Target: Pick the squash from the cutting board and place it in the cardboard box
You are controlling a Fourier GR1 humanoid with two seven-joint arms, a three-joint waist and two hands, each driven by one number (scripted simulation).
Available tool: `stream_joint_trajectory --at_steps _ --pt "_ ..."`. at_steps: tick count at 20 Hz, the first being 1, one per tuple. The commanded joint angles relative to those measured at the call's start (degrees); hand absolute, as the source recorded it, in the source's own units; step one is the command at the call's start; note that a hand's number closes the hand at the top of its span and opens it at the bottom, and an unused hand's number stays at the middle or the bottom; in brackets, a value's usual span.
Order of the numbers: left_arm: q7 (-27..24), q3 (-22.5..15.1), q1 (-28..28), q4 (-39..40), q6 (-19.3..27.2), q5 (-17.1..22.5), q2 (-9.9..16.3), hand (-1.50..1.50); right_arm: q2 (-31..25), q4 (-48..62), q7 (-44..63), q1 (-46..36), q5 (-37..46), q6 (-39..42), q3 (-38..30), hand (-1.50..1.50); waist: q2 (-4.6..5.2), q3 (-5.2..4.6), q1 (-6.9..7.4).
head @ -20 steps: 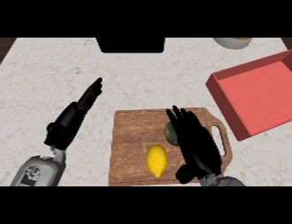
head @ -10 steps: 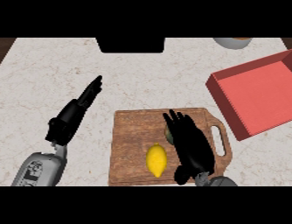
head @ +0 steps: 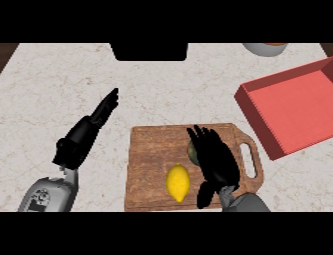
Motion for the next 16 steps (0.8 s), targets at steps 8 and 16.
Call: stream_joint_trajectory --at_steps 8,16 --pt "2.6 2.0 2.8 -5.1 -3.5 0.3 0.4 0.00 1.2 7.9 -2.0 -1.6 2.9 -3.2 -1.8 1.50 0.12 0.09 0.09" --pt "-4.3 2.5 0.9 3.2 -2.3 -2.4 -1.2 0.00 0.2 11.2 -6.0 -1.3 7.4 -8.3 -0.4 1.50 0.17 0.08 -0.04"
